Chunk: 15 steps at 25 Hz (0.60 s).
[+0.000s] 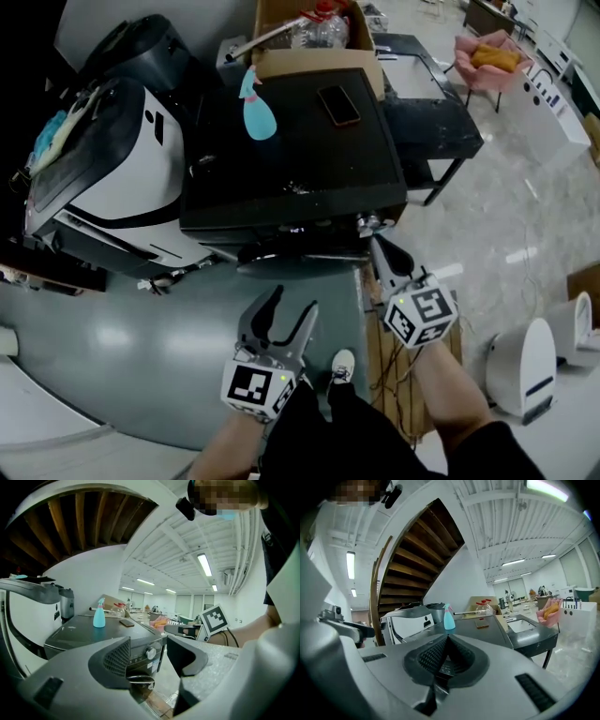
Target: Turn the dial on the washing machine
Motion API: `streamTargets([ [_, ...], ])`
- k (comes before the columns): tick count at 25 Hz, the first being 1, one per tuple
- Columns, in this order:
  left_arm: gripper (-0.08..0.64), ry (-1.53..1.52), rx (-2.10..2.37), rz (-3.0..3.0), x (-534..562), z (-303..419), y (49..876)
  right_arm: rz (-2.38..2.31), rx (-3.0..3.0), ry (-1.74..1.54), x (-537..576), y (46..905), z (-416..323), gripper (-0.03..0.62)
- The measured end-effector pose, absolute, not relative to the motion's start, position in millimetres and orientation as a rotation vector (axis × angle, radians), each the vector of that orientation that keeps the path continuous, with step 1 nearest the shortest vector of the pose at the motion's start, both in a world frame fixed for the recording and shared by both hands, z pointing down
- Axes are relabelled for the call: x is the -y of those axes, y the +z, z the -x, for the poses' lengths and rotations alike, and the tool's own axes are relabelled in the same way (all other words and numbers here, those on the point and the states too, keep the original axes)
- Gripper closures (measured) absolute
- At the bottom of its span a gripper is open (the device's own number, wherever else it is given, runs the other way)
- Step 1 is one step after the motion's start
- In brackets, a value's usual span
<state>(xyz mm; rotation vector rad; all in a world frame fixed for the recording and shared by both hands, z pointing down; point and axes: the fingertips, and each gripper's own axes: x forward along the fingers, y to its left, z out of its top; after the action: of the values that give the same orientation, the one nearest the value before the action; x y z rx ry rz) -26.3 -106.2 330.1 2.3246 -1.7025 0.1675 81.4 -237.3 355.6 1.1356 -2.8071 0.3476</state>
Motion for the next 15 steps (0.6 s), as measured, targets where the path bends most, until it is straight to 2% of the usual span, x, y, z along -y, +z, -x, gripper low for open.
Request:
streamTargets([
  [9,0.335,0.172,1.777,-2.287,71.8,46.3,300.3,-1.106,2.859,0.492,200.6,327.0,-81.1,0.595],
  [11,0.377,0.155,1.797,-2.300,62.2,54.9,298.3,-1.091,2.868,0.513,190.1,326.8,-74.9,0.595],
  [14,0.523,0.139,1.806,-2.302,47.5,67.9,296.9,-1.067,2.862,0.525,173.2,323.8,-61.2,0.594],
  [15,0.550,0.144,1.798,-2.299,42.4,71.7,297.0,-1.061,2.859,0.525,166.9,324.1,-56.2,0.595],
])
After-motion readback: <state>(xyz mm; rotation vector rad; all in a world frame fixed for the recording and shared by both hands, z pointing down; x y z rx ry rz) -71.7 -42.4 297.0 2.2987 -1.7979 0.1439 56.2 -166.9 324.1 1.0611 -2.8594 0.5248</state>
